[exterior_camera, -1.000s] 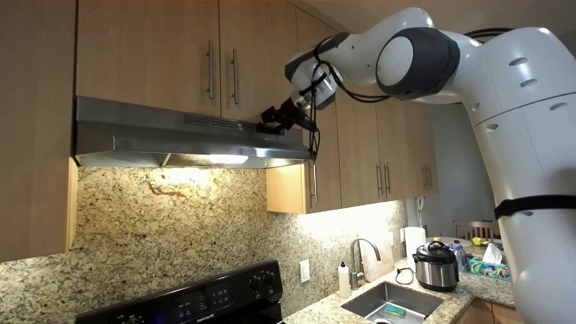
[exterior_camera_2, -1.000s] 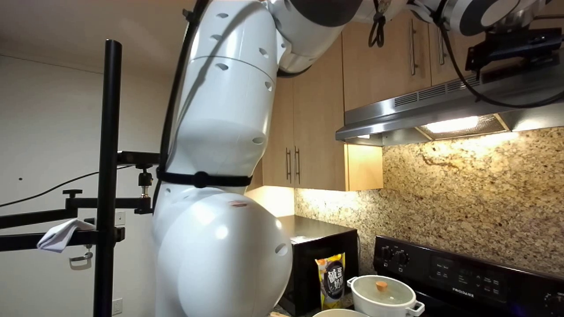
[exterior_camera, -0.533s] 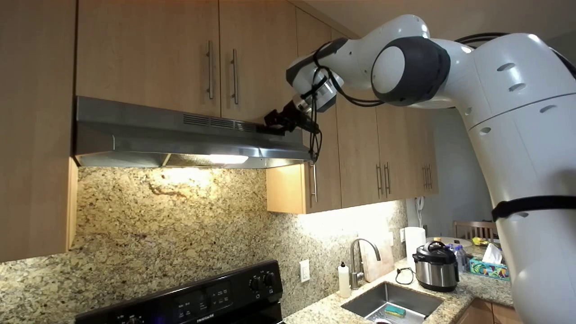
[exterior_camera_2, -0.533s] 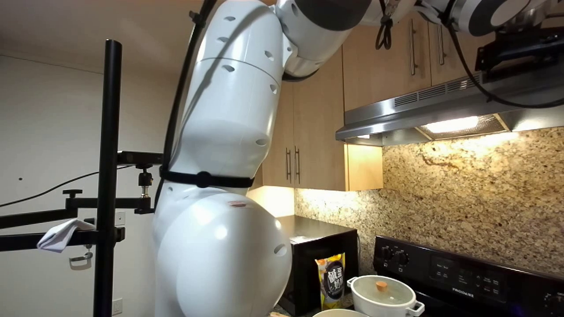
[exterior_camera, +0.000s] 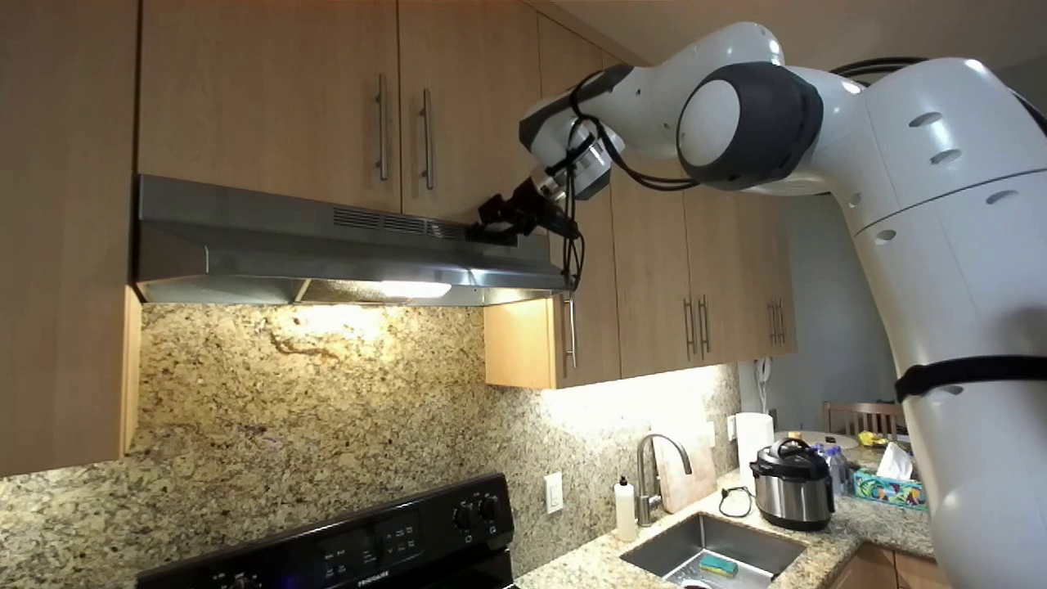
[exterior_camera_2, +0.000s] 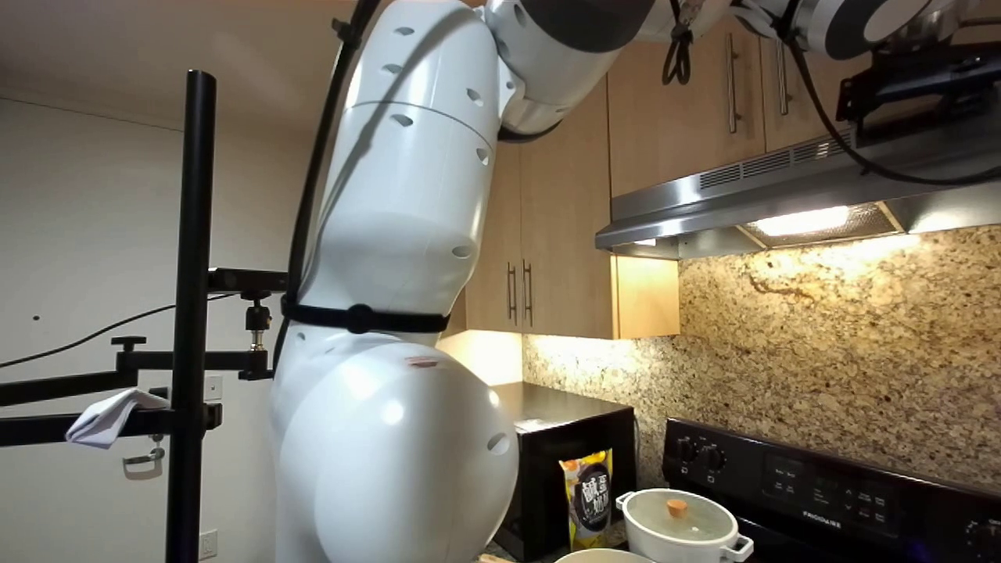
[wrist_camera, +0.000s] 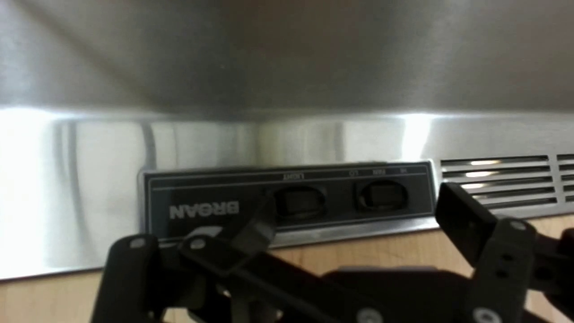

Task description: Turn off the light

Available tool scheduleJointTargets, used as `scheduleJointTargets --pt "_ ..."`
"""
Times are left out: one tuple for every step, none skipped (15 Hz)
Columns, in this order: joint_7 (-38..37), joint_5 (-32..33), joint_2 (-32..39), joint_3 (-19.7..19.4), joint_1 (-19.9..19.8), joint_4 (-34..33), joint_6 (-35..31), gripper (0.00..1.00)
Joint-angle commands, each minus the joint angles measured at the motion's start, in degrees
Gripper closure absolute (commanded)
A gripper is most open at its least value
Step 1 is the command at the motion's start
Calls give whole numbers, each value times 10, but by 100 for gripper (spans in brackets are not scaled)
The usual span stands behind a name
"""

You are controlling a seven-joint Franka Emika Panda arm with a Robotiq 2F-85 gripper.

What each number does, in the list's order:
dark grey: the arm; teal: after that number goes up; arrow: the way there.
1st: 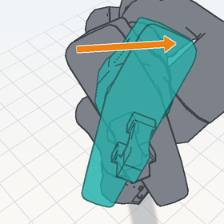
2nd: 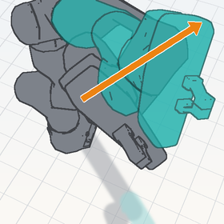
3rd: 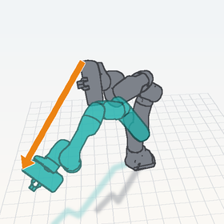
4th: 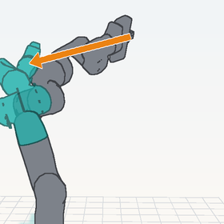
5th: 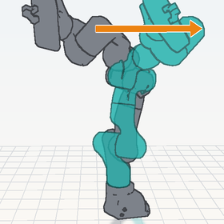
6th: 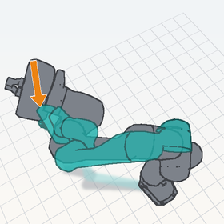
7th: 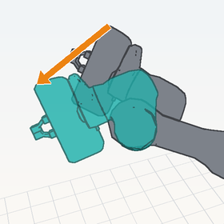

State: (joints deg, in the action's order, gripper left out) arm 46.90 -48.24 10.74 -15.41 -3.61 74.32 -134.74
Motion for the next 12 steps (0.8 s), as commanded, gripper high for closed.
scheduleJointTargets --pt "22 -16 -37 5 2 35 -5 0" --pt "16 -11 -40 4 3 39 -7 0" --pt "12 -9 -43 3 3 42 -5 0" --pt "9 -8 -46 3 3 47 -5 0" --pt "7 -6 -49 4 4 51 -5 0" --pt "7 -5 -50 4 5 54 -3 0" --pt "5 -2 -50 4 6 56 -2 0" --pt "4 0 -50 5 7 59 1 0" --pt "5 2 -52 5 9 63 4 0" --pt "6 2 -54 6 11 67 4 0" --pt "8 3 -57 7 13 71 3 0" --pt "9 3 -62 7 14 75 2 0"
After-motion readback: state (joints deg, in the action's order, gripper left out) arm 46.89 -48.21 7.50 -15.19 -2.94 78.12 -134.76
